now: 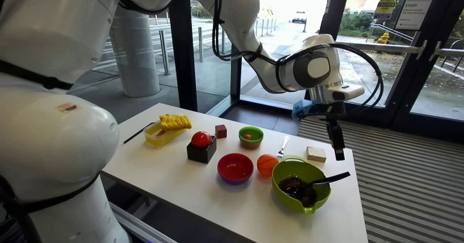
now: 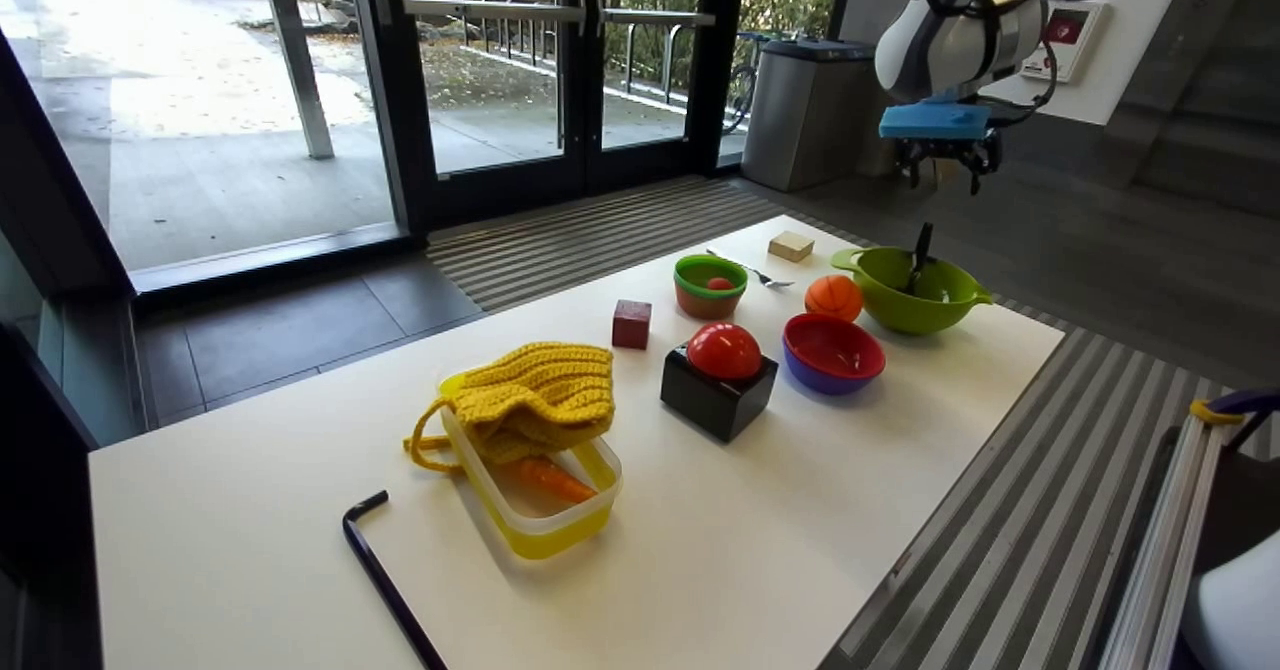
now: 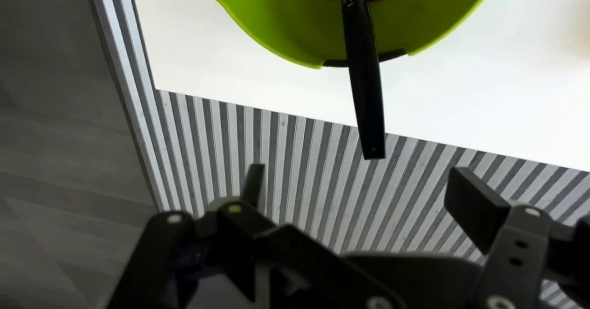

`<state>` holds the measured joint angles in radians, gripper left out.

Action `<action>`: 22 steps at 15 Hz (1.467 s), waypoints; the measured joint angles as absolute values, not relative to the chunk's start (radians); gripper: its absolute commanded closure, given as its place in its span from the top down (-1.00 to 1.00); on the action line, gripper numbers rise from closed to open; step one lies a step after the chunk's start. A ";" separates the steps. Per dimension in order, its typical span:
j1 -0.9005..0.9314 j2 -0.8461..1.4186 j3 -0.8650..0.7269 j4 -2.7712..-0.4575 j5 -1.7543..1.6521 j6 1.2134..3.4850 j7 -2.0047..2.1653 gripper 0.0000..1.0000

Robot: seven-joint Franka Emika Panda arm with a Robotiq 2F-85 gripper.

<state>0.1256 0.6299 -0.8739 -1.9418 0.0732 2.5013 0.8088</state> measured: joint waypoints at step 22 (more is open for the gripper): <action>-0.306 0.737 -0.534 -1.703 0.023 2.441 0.600 1.00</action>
